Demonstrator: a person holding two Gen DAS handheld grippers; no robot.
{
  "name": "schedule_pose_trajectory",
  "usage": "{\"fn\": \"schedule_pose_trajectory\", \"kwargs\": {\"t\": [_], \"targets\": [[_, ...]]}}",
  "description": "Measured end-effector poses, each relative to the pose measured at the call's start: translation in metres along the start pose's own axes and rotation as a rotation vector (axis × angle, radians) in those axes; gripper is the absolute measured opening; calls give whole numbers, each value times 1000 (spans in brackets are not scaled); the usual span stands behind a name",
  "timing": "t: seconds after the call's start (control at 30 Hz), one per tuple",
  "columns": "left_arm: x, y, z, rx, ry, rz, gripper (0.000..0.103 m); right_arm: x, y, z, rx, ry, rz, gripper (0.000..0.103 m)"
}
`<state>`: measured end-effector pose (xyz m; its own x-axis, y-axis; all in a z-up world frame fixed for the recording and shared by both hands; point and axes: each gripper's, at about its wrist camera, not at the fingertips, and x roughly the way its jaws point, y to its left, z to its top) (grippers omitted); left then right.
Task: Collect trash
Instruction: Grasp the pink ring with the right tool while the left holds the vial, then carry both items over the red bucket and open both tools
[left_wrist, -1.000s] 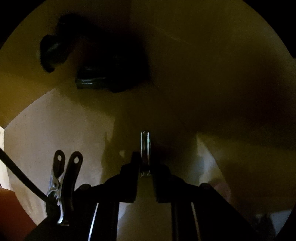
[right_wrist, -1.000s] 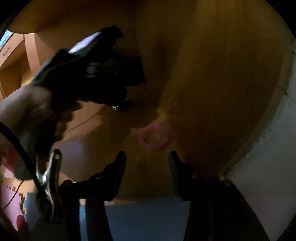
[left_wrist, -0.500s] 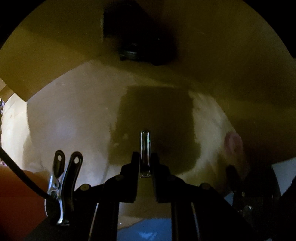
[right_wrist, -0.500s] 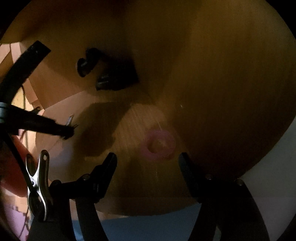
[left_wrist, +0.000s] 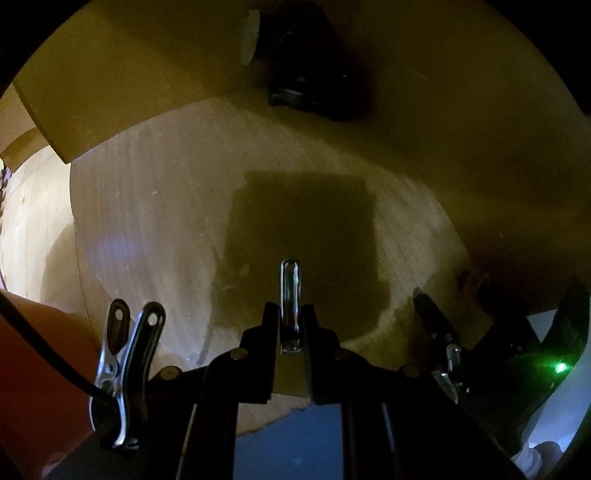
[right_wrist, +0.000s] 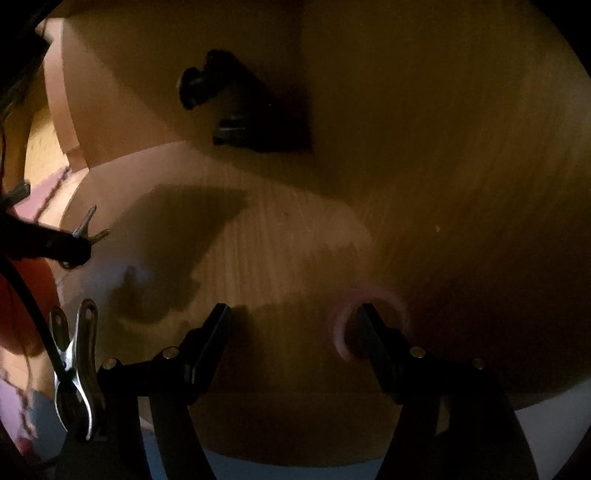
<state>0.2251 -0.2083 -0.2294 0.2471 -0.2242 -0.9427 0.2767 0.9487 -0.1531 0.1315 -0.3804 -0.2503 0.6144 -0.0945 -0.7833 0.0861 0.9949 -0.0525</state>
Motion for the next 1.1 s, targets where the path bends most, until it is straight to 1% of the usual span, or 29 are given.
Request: {"fn": "schedule_pose_trajectory", "kwargs": {"t": [0.1,0.2,0.23,0.27,0.3,0.33,0.37,0.43,0.53,0.57,0.63,0.87,1.0,1.1], "targets": [[-2,2,-4,-7,1,3,13,-2,-5,4,24,15,41,71],[-4,5,-6,-16,2,3,13,-15,-2,-1,30,21,116,63],[4,3,-4,-17,4,2,13,-18,1,-2,17,21,132,55],[2,4,-5,-17,5,1,13,-18,3,-2,2,19,139,43],[0,4,-7,-14,5,0,13,-19,6,-3,-13,16,142,35],[-3,4,-8,-10,4,-1,13,-17,12,-4,-21,14,144,22],[-6,4,-9,-7,1,-1,13,-14,19,-4,-28,14,151,14],[-7,3,-10,-2,-3,-6,13,-16,18,-6,-24,15,174,13],[-15,4,-14,4,-15,-9,13,-23,18,-9,-26,-7,191,9],[-18,6,-15,1,-16,-10,13,-18,22,-7,-29,-14,195,9],[-25,9,-20,-8,-18,-15,13,-24,25,-7,-42,-31,219,9],[-54,21,-28,-49,-30,-33,13,-59,40,4,-161,-78,308,9],[-76,28,-34,-61,-54,-25,13,-86,48,12,-238,-96,362,9],[-99,33,-39,-68,-87,-18,13,-104,56,20,-296,-110,399,9]]}}
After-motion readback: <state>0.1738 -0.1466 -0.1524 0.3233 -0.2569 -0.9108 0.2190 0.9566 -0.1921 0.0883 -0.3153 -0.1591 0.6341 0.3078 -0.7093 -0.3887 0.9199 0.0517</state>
